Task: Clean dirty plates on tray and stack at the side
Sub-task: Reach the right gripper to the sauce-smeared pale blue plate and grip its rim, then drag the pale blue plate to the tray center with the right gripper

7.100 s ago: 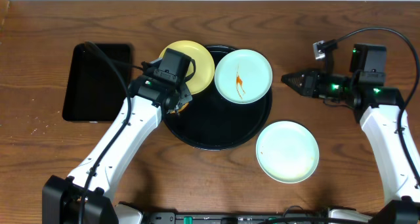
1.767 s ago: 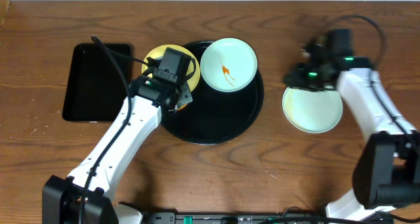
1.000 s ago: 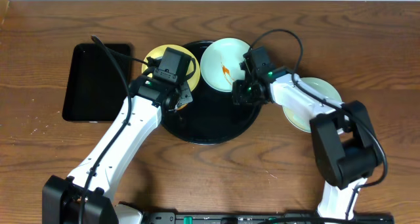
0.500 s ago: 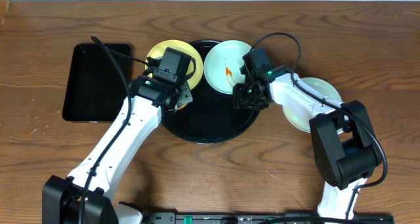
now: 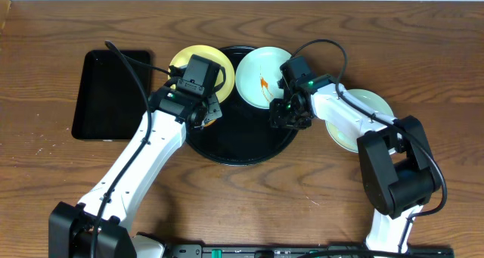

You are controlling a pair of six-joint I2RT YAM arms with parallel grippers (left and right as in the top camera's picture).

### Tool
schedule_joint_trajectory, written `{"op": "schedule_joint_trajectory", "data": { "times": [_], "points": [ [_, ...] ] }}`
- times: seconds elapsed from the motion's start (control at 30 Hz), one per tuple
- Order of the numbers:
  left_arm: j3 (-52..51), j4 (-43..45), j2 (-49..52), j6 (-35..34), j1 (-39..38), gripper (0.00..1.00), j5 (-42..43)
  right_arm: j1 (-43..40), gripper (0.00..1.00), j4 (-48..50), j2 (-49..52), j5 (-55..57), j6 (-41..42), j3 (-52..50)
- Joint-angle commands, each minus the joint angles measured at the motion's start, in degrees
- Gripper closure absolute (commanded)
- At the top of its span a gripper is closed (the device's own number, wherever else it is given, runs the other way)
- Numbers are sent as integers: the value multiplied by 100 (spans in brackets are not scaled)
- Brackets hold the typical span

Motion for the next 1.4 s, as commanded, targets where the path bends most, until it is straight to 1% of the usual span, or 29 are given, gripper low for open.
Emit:
{"op": "schedule_joint_trajectory", "data": {
  "times": [0.0, 0.53, 0.7, 0.83, 1.03, 1.13, 1.23, 1.37],
  "points": [
    [39, 7, -4, 101, -9, 93, -11, 26, 48, -199, 74, 61, -50, -87],
    [39, -17, -4, 101, -9, 92, -11, 26, 48, -831, 74, 74, -354, -87],
    [39, -33, -4, 103, -9, 93, -11, 20, 48, -1139, 74, 76, -564, -87],
    [39, -17, -4, 262, -9, 92, -13, 20, 47, -1388, 74, 98, -704, -87],
    [39, 81, -4, 490, -9, 93, -11, 15, 46, -1241, 74, 122, -857, -85],
    [39, 177, -4, 691, -9, 93, -13, 15, 46, -1139, 72, -90, -1069, 13],
    [39, 232, -4, 743, -9, 93, -11, 13, 50, -1189, 24, -101, -1150, 278],
    [39, 286, -4, 741, -9, 92, -11, -9, 50, -1209, -201, 42, -1185, 693]
  ]
}}
